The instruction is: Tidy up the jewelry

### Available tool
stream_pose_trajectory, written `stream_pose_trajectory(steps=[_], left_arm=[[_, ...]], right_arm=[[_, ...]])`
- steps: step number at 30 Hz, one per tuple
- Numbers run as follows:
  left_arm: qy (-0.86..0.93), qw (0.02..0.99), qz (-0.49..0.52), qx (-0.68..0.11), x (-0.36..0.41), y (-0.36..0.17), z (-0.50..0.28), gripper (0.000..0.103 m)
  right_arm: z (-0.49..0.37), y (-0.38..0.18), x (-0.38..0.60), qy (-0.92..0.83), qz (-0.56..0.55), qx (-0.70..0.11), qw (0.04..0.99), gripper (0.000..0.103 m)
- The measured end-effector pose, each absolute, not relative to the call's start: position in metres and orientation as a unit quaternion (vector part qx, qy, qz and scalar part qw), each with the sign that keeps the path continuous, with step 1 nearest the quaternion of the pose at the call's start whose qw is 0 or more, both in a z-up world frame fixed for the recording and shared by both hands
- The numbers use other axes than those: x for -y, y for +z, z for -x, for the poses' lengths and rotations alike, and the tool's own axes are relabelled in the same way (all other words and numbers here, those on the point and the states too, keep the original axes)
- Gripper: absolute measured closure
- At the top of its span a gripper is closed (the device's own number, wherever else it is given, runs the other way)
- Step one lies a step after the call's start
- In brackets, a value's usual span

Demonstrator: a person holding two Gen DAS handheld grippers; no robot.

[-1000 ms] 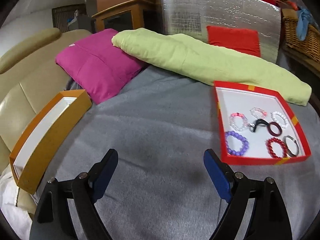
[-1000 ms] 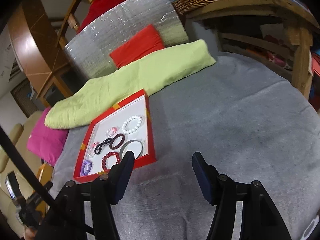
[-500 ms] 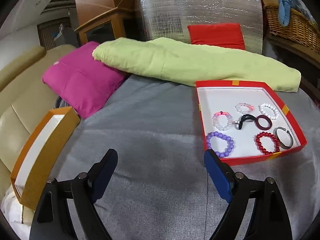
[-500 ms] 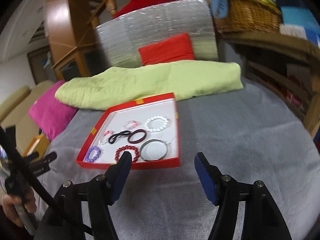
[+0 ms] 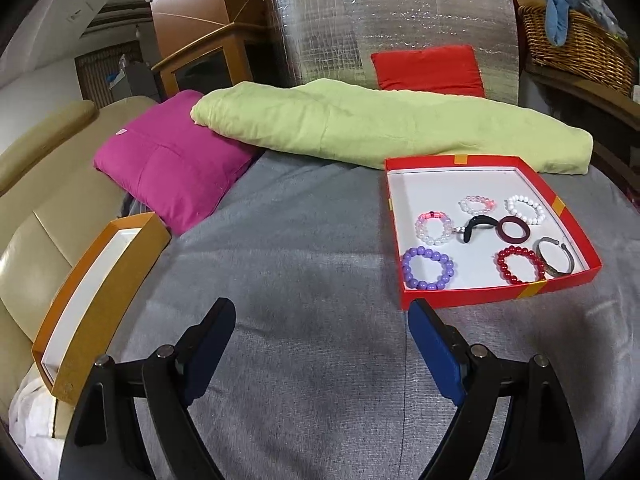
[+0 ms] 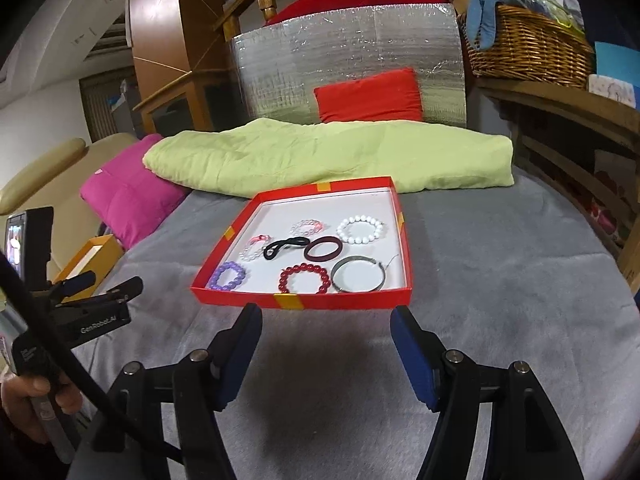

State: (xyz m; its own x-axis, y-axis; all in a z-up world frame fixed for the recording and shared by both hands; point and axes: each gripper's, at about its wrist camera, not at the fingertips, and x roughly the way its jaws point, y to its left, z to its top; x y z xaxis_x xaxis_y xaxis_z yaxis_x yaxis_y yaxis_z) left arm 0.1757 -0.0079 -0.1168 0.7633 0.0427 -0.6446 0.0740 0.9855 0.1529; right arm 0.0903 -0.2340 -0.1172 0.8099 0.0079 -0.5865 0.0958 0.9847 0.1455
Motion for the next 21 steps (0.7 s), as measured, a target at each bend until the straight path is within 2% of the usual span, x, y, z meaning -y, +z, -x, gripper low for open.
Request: stream_pose_trajectory(steps=[3, 21], left_arm=[[-0.014, 0.937, -0.079, -0.339, 0.009, -0.113, -0.174, 0.015], [-0.025, 0.939, -0.088, -0.331, 0.022, -0.111, -0.177, 0.015]], right_arm=[[-0.091, -0.117, 0.237, -0.029, -0.087, -0.306, 0.948, 0.028], [-0.123, -0.131, 0.243, -0.063, -0.106, -0.35, 0.929, 0.028]])
